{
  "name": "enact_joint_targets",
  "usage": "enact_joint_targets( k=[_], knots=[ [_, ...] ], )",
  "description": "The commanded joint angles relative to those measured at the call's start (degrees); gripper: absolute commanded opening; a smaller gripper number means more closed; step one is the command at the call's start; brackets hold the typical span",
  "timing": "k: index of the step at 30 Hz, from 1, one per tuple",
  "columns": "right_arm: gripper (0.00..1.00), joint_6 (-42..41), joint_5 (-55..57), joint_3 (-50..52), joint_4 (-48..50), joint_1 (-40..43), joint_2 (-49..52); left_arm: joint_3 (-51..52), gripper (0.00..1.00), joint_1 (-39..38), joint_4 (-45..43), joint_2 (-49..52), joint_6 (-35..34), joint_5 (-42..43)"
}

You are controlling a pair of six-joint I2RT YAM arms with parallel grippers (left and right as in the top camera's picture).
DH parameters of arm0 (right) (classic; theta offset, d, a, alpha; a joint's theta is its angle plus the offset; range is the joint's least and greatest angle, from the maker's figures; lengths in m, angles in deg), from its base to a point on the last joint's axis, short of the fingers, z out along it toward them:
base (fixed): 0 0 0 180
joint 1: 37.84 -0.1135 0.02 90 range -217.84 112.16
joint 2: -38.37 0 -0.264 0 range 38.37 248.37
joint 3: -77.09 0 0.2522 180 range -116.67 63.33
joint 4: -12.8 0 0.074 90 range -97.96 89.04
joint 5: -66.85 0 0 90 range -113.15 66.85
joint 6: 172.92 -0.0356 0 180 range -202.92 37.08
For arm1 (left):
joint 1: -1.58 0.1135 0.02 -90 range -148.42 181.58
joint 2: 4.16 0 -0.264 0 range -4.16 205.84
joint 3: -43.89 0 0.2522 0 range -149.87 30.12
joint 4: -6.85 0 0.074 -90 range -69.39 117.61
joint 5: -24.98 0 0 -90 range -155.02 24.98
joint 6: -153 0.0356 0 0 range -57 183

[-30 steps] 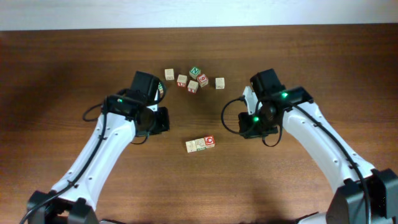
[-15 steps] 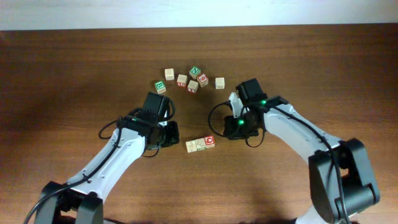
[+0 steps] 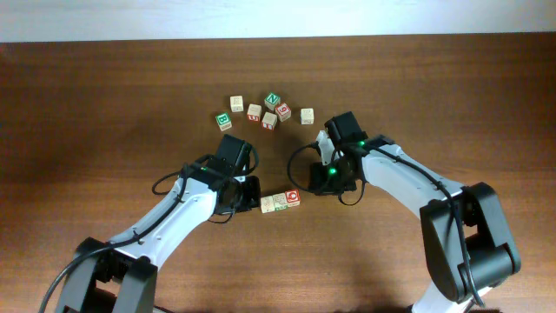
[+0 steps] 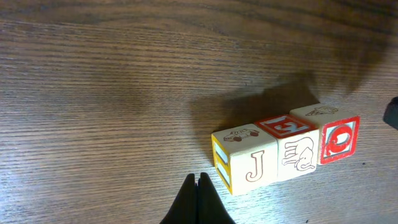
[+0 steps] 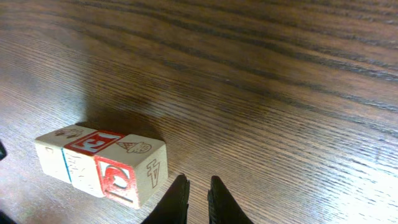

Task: Rotate 3 blocks

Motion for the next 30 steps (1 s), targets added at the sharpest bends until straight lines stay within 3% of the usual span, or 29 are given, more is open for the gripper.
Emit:
enact_joint_targets(
  k=[1,30],
  knots=[
    [0.14,-0.4,-0.6,0.3,0.2,-0.4,1.3,0.5,0.00,0.0,0.0,0.9,-1.2,0.9],
    [0.13,-0.4,-1.4,0.3,0.6,-0.4,1.5,0.5,0.00,0.0,-0.5,3.0,-3.2,3.2]
  ],
)
